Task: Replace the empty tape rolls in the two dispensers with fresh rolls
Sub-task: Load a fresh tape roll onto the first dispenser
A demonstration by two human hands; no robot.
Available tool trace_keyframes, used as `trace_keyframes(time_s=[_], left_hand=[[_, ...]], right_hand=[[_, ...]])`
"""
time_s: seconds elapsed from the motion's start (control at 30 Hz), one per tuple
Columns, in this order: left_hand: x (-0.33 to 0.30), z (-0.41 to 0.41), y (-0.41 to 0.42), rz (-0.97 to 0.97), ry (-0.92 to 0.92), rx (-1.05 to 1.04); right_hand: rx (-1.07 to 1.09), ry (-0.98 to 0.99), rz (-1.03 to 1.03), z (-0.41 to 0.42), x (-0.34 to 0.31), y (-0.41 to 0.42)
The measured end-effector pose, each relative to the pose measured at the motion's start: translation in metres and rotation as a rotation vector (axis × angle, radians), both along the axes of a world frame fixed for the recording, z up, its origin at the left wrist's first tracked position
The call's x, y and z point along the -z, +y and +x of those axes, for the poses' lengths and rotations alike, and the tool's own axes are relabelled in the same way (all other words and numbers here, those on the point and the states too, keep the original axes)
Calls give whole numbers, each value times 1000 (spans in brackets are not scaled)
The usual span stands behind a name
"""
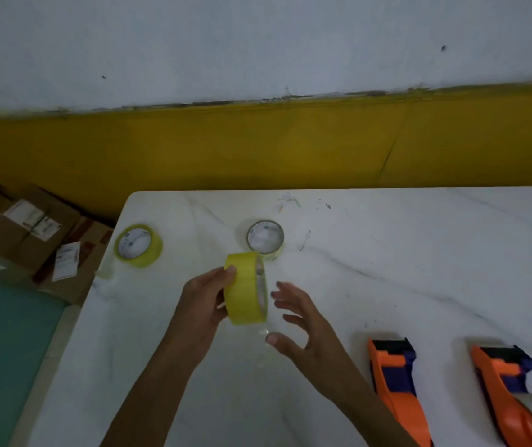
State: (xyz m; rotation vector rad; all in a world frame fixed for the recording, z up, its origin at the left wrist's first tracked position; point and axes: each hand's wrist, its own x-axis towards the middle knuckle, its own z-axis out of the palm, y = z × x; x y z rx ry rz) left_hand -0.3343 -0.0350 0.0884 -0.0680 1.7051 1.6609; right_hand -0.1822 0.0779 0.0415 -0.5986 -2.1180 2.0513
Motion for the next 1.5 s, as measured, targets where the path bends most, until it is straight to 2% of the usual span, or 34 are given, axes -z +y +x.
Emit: trace_keyframes(time_s=[0.1, 0.17, 0.27, 0.37, 0.43, 0.53, 0.57, 0.63, 0.7, 0.83, 0.93, 1.0, 1.07, 1.17, 1.23, 1.3, 1.4, 1.5], left_hand=[[-6, 48, 21, 34, -68, 35], [-6, 78, 36, 58, -105, 49], [-2, 118, 58, 90, -172, 77], [-2, 158, 79, 147, -243, 161], [-1, 182, 87, 149, -163, 272], [15, 210, 88, -110, 301, 387], [24, 217, 84, -208, 365, 378], [45, 233, 73, -375, 289, 390], [65, 247, 61, -477, 164, 465], [86, 264, 63, -457, 91, 545], [87, 269, 68, -337, 105, 445], [81, 272, 70, -255, 77, 362], [77, 276, 73, -197, 26, 302], [77, 277, 78, -158, -35, 280], [77, 274, 84, -181, -45, 246], [82, 276, 83, -166, -106, 217], [87, 275, 85, -171, -125, 306], [95, 272, 80, -190, 47, 461]], right_hand=[[-23, -94, 181, 35, -1, 4], [54, -119, 195, 63, -3, 10], [219, -104, 50, 108, -5, 26], [292, -128, -92, 153, -13, 43], [348, -130, -155, 181, -20, 52], [413, -110, -197, 216, -33, 66], [431, -103, -220, 227, -37, 72], [474, -117, -249, 244, -46, 84], [509, -188, -155, 255, -41, 94], [459, -363, 1, 252, -12, 100], [339, -478, 227, 239, 15, 89], [333, -437, 297, 229, 26, 77], [420, -371, 186, 216, 33, 69], [476, -375, -272, 202, 35, 63], [473, -401, -362, 195, 36, 61], [492, -413, -326, 184, 34, 62], [563, -294, -209, 171, 26, 68], [471, -278, -170, 171, 21, 64]])
